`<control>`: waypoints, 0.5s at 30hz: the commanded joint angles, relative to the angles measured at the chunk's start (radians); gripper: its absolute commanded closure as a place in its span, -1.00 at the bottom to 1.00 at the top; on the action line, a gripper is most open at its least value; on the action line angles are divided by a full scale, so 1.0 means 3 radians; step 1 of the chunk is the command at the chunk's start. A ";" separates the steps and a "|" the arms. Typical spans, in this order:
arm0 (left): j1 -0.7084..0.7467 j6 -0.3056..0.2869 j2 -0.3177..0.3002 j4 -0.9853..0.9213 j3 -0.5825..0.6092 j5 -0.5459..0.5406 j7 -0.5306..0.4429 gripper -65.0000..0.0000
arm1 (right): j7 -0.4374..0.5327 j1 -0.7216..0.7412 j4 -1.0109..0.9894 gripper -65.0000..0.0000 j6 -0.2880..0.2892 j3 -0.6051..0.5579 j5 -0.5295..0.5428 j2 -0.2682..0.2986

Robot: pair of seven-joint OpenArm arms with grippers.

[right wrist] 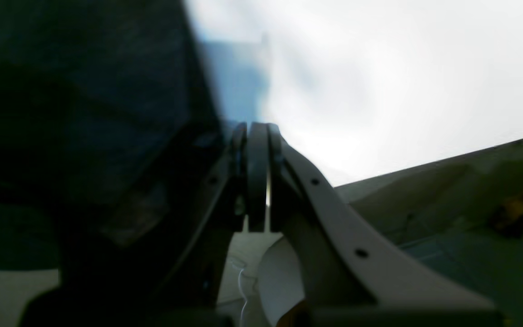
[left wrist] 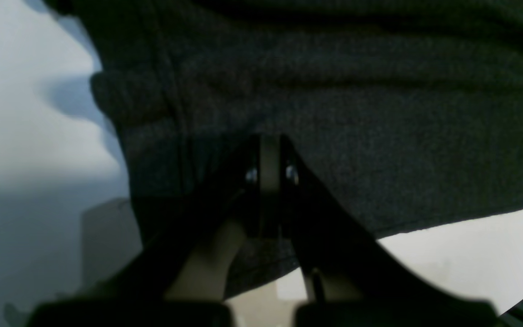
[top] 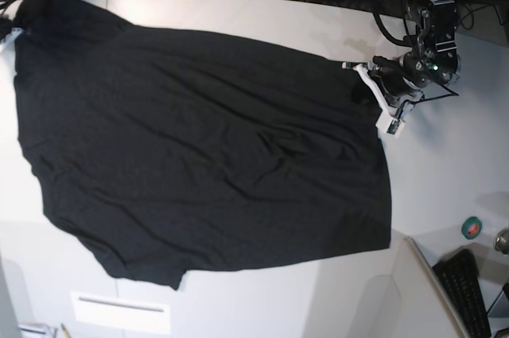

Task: Layout the t-shirt on the table in an organized manner, then fold the t-shirt properly
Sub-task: 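Grasp the shirt edges with both grippers and pull them apart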

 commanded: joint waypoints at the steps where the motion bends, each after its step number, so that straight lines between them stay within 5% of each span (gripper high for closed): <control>1: 0.0044 0.0145 -0.0038 -0.0033 -0.0005 0.0365 0.0384 1.00 | 0.0019 0.0014 0.0065 1.00 -0.0023 0.0019 -0.0002 0.0084; 6: 0.0080 0.0145 -0.0038 0.0258 -0.0051 0.0345 0.0405 1.00 | 0.0014 0.0014 0.0290 1.00 -0.0008 0.0100 0.0013 0.0048; 9: 0.0075 0.0124 -0.0038 0.0351 -0.0266 0.0339 0.0410 1.00 | 0.0004 0.0024 0.0500 1.00 0.0018 0.0320 0.0182 -0.0152; 12: 0.0049 0.0124 -0.0038 0.0371 -0.0389 0.0339 0.0415 1.00 | -0.0002 0.0019 0.0490 1.00 0.0340 0.0489 0.0637 -0.0177; 15: 0.0044 0.0124 -0.0084 0.0376 -0.0425 0.0339 0.0415 1.00 | -0.0002 0.0019 0.0347 0.16 0.0560 0.0643 0.0960 -0.0172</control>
